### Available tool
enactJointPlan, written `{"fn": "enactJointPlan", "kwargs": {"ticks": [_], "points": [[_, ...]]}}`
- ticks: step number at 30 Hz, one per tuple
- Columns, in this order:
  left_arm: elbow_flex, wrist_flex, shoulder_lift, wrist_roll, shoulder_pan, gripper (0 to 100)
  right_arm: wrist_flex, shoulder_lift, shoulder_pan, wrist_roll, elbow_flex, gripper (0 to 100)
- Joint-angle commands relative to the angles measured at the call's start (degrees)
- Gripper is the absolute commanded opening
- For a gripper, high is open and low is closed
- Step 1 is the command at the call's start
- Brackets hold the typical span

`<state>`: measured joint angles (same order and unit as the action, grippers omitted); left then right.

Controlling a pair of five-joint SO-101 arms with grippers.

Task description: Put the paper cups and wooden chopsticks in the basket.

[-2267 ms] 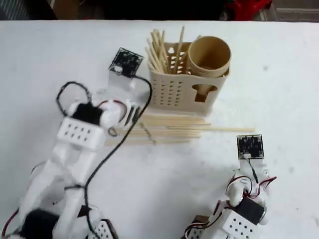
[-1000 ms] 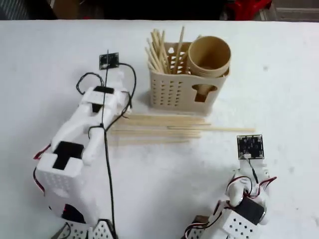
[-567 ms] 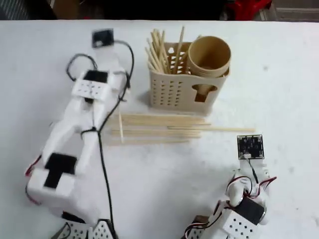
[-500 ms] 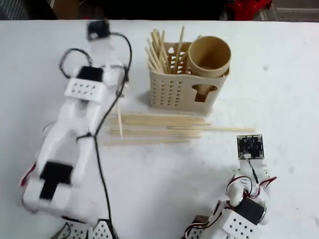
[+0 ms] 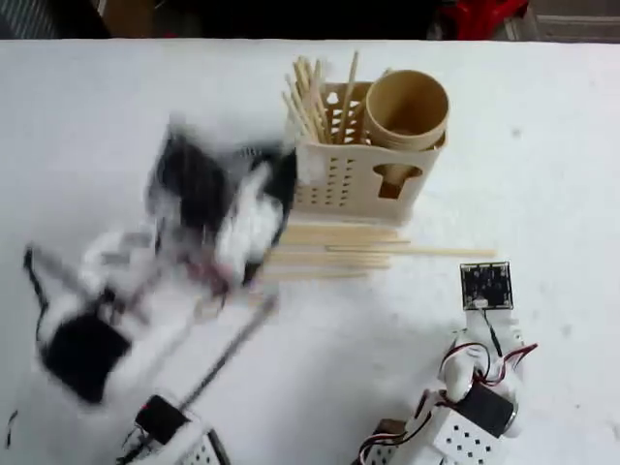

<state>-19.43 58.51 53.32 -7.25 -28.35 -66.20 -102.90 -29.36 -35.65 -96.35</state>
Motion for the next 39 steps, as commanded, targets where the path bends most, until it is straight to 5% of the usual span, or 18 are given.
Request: {"fn": "enactJointPlan", "kwargs": {"ticks": [1,5,8,22,39], "points": [[-17.7,-16.4,13.6,-6.7,-2.4,2,0.7,0.3,-0.3,0.1,-0.5,2.4],[-20.0,-34.8,8.7,-5.8,-1.9,2,0.7,0.3,-0.3,0.1,-0.5,2.4],[-13.3,-40.4,-1.0,-5.0,-1.8,2,0.7,0.3,-0.3,0.1,-0.5,2.4],[31.0,-41.1,-47.4,-5.3,0.1,2,0.7,0.3,-0.3,0.1,-0.5,2.4],[26.4,-49.8,-54.5,-6.5,1.2,2,0.7,0.3,-0.3,0.1,-0.5,2.4]]}}
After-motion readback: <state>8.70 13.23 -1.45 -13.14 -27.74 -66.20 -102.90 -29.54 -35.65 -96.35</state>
